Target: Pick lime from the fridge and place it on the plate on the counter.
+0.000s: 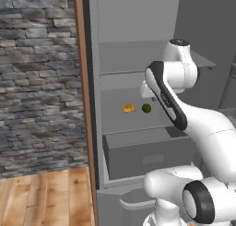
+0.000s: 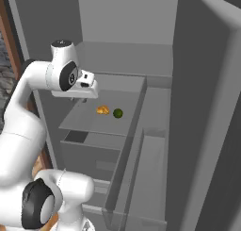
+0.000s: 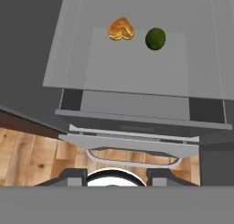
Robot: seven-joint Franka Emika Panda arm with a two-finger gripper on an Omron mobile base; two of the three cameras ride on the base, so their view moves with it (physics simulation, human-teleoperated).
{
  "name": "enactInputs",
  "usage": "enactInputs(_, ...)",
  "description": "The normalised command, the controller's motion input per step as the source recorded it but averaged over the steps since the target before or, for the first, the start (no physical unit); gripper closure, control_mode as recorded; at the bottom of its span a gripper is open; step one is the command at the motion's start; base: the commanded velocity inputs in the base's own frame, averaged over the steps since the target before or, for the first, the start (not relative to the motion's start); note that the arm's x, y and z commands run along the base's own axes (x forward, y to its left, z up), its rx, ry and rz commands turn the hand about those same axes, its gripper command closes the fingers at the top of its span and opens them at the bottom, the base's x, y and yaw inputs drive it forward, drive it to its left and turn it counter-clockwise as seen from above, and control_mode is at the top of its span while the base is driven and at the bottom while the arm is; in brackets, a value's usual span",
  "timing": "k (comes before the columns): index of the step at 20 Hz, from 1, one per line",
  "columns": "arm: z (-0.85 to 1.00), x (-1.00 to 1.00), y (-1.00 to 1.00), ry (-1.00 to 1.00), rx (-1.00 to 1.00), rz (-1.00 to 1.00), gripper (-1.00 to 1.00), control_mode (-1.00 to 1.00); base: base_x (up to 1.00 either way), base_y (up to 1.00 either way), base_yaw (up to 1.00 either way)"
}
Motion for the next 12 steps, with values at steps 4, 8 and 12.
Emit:
enactInputs(4,-0.03,-0.17,-0.25,-0.03,0.0,0.05,-1.0,-1.0,0.0,0.0,0.0)
enactInputs(8,-0.26,-0.46,-0.87,-0.14,0.05,0.08,-1.0,-1.0,0.0,0.0,0.0)
enactInputs(12,-0.45,-0.26,-0.75,-0.17,0.01,0.04,-1.0,-1.0,0.0,0.0,0.0)
